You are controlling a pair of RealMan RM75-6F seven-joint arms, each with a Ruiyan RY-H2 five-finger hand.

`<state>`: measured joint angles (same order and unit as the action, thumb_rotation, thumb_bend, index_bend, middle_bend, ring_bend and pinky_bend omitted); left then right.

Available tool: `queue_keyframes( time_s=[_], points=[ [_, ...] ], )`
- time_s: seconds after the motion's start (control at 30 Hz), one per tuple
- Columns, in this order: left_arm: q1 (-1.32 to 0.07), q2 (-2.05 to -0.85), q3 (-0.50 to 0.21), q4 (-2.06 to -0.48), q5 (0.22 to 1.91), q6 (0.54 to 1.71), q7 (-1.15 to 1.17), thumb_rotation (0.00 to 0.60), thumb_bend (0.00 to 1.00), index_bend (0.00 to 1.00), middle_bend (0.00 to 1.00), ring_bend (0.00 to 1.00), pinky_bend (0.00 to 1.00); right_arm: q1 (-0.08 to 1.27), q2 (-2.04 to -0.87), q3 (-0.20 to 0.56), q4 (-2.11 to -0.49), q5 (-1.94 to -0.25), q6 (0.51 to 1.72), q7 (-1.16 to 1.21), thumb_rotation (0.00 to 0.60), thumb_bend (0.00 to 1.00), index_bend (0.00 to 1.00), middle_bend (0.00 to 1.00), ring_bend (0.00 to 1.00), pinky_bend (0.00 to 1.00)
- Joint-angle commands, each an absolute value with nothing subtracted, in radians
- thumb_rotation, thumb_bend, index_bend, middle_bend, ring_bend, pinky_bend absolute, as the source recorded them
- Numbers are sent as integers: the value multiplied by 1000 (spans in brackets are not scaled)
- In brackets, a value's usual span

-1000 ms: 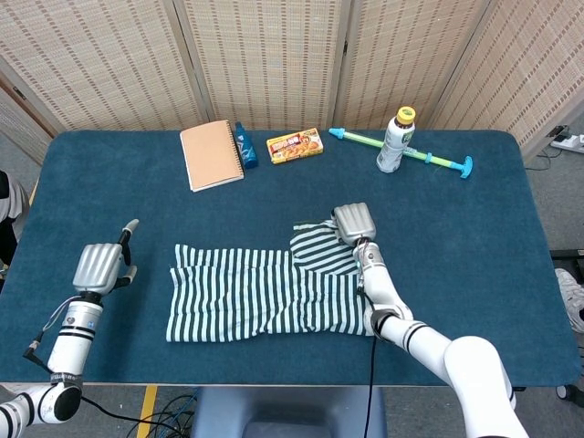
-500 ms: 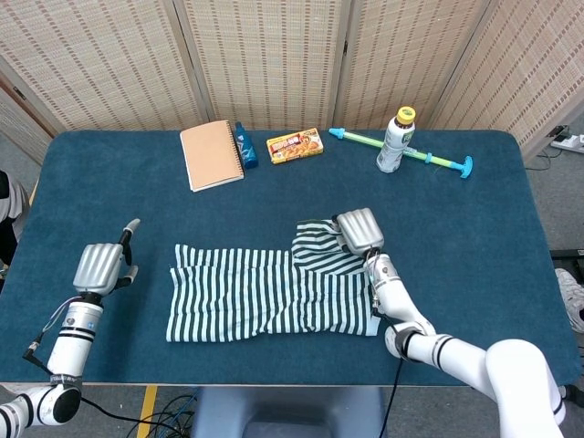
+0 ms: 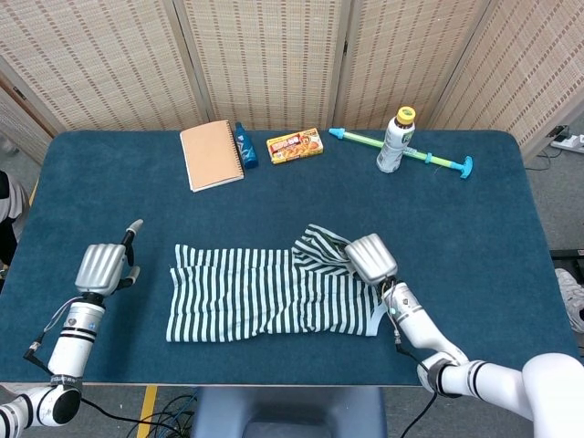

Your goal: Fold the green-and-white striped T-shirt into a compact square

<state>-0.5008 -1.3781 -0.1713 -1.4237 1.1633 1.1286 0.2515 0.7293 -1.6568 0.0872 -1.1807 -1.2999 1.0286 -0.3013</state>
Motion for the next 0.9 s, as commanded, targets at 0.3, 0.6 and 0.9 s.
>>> queue_keyframes(
  time_s=[0.3,0.6,0.9],
  points=[
    [-501,-1373,-169,-1437,1164,1130,259,600,363,0,607,663,936,675,-1591,0,-1247,-1421,1076,-338,600,602,585,985,1000,1000],
    [-497,-1364,-166,-1449,1162,1131,262,600,363,0,608,663,937,652,-1525,-20,-1351,-1437,1063,-398,600,559,122,962,1000,1000],
    [-497,-1348,-167,-1464,1163,1134,269,600,364,0,608,663,937,644,-1466,8,-1459,-1437,1062,-361,600,545,60,953,1000,1000]
  ],
)
